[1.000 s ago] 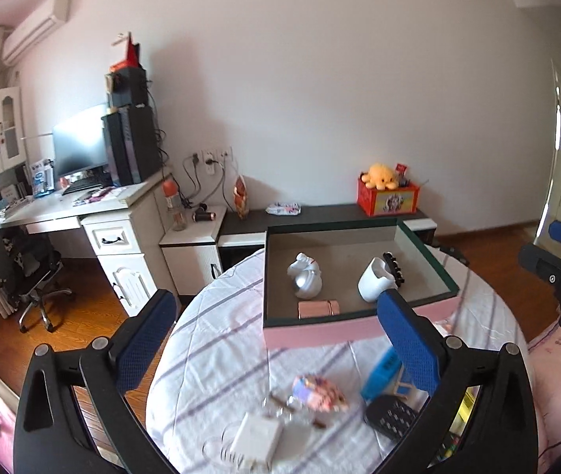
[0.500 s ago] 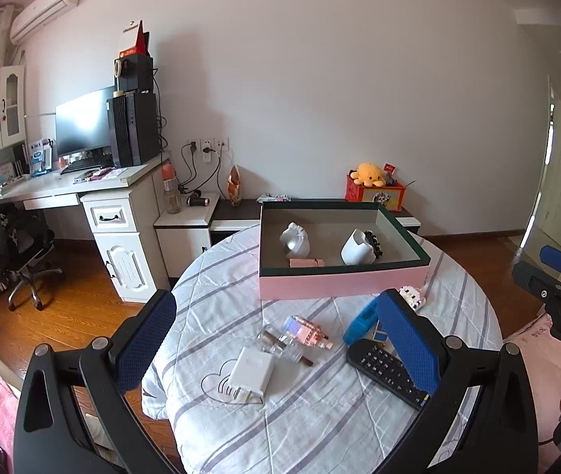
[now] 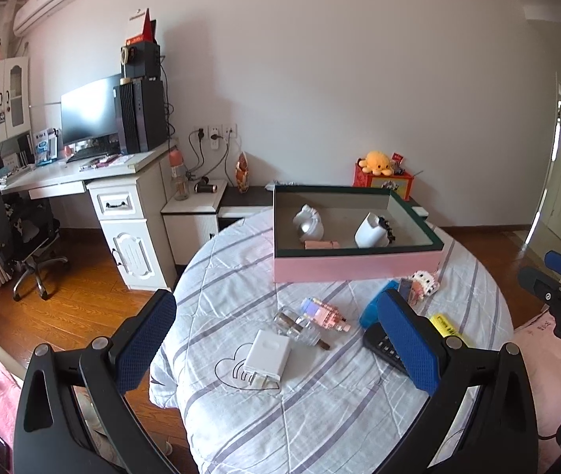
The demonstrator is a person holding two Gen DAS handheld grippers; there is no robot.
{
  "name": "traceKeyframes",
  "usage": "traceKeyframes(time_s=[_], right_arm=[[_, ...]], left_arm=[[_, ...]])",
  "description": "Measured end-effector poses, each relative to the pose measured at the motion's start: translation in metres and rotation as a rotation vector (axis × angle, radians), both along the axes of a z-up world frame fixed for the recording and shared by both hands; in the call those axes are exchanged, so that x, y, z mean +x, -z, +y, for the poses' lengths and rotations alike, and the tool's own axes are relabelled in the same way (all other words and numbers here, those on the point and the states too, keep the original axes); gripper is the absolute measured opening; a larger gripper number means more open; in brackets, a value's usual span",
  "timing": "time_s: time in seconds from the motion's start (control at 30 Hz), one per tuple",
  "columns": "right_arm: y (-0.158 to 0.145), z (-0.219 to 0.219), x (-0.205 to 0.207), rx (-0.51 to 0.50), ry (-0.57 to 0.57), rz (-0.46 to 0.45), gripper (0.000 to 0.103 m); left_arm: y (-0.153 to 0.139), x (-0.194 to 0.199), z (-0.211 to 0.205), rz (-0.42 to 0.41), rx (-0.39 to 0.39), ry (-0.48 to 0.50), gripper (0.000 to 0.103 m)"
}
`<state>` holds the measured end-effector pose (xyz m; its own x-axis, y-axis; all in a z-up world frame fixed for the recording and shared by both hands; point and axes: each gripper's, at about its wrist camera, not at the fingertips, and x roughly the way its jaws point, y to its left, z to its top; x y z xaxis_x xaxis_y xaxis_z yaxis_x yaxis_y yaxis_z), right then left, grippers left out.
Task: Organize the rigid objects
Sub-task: 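Withdraw both tools from the box toward the remaining items, then grasp the white power bank with the left tool while the right tool grasps the yellow highlighter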
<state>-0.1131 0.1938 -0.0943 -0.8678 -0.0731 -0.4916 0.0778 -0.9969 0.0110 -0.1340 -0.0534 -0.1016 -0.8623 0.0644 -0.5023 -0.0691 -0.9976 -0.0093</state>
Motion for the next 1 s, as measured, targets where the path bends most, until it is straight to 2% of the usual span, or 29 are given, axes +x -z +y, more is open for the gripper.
traceKeyframes(time_s=[0.1, 0.33, 0.57, 0.73, 0.9, 1.0], right_arm=[[0.01, 0.0, -0.007, 0.008, 0.008, -0.03, 0.084], [0.058, 0.005, -0.033, 0.013, 0.023, -0.157, 0.084], [0.109, 0.009, -0.062, 0.02, 0.025, -0.286, 0.084], [0.128, 0.008, -0.07, 0.073, 0.044, -0.318, 0.084], [0.136, 0.013, -0.07, 0.051, 0.028, -0.323, 0.083], [0.14, 0.014, -0.069, 0.05, 0.027, -0.313, 0.083]], left_arm=[[0.015, -0.01, -0.001, -0.042, -0.011, -0.008, 0.103], [0.058, -0.034, -0.011, -0.162, 0.007, -0.017, 0.103], [0.116, -0.065, -0.016, -0.3, 0.008, -0.033, 0.102], [0.141, -0.079, -0.019, -0.344, 0.019, -0.048, 0.1], [0.142, -0.084, -0.014, -0.31, -0.001, -0.045, 0.086], [0.141, -0.084, -0.007, -0.295, -0.045, -0.033, 0.074]])
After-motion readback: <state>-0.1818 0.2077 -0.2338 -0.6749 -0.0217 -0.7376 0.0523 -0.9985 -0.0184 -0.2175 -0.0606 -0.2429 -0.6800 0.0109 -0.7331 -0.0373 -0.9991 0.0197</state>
